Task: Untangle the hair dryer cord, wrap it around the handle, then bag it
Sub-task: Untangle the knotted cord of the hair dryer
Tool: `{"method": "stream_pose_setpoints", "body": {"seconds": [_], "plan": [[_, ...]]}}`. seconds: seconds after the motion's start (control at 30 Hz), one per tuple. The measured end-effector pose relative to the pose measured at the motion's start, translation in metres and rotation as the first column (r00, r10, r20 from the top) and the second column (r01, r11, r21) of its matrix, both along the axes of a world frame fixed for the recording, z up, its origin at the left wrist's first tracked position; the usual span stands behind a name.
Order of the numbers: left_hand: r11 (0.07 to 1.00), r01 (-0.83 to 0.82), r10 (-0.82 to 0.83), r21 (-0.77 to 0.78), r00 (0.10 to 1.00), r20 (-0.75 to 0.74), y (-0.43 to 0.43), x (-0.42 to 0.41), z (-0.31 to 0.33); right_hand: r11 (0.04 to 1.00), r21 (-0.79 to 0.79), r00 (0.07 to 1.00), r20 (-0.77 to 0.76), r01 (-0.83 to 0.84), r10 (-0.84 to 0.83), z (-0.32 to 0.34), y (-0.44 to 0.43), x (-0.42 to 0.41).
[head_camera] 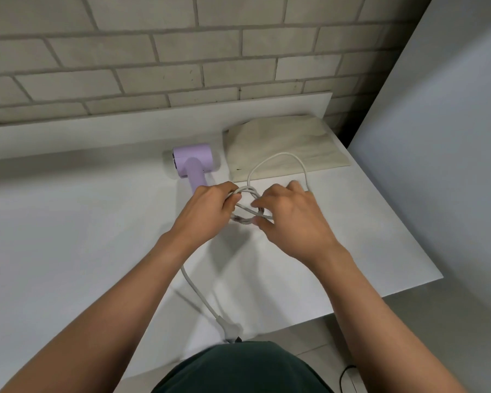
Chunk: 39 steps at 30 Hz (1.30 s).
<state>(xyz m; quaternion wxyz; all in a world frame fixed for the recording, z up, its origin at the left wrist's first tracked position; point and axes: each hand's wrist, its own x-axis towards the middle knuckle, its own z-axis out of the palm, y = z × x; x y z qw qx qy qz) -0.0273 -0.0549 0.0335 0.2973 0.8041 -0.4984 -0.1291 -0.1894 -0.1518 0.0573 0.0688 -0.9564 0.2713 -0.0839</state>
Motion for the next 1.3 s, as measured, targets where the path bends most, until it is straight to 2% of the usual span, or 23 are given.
{"method": "stream_pose_setpoints", "body": {"seconds": [0.17,0.37,0.47,0.6,0.7,0.77,0.83,0.87,0.93,1.0,1.1,1.17,1.3], "plan": [[0.998,0.056,-0.056,0.004,0.998,-0.016,-0.001,-0.006,0.002,0.998,-0.050,0.993,0.115,0.027,-0.021,-0.028,0.005,0.020],[0.999,0.038,-0.039,-0.017,0.998,-0.055,0.004,-0.008,0.004,0.996,0.091,0.966,0.258,0.009,-0.033,-0.013,-0.007,-0.001],[0.999,0.009,-0.012,-0.034,0.994,-0.104,0.005,-0.006,0.005,0.971,0.236,0.909,0.397,0.033,-0.127,0.007,-0.021,-0.020],[0.999,0.032,-0.035,-0.030,0.991,-0.125,0.009,-0.003,0.000,0.917,0.397,0.835,0.493,0.035,-0.245,0.026,-0.037,-0.041],[0.997,0.052,-0.059,-0.065,0.991,-0.123,0.007,-0.003,0.000,0.904,0.405,0.752,0.552,0.136,-0.360,0.018,-0.054,-0.047],[0.997,0.047,-0.053,-0.063,0.993,-0.101,0.005,-0.002,0.000,0.915,0.304,0.786,0.483,0.264,-0.387,0.005,-0.061,-0.044],[0.998,0.029,-0.034,-0.053,0.996,-0.086,0.002,0.000,-0.001,0.912,0.141,0.854,0.320,0.385,-0.410,-0.011,-0.060,-0.038],[0.999,0.018,-0.022,-0.048,0.997,-0.079,0.002,0.002,-0.002,0.910,0.031,0.875,0.265,0.413,-0.406,-0.019,-0.056,-0.034],[1.000,0.003,-0.005,-0.027,0.998,-0.062,0.003,0.004,-0.004,0.926,-0.105,0.908,0.266,0.362,-0.324,-0.024,-0.042,-0.025],[1.000,0.013,-0.013,0.000,0.999,-0.044,0.004,0.005,-0.006,0.974,-0.132,0.947,0.290,0.185,-0.140,-0.026,-0.024,-0.014],[0.999,0.033,-0.033,0.010,0.999,-0.034,0.004,0.004,-0.009,0.996,-0.089,0.987,0.153,-0.025,0.038,-0.030,-0.001,0.003],[0.998,0.059,-0.059,0.021,0.998,-0.038,0.006,0.005,-0.011,0.998,-0.057,0.992,0.120,-0.024,0.031,-0.032,-0.002,0.008],[0.990,0.135,-0.132,0.029,0.989,-0.071,0.012,0.005,-0.015,0.999,-0.030,0.979,0.200,-0.024,0.030,-0.021,-0.015,0.000]]}}
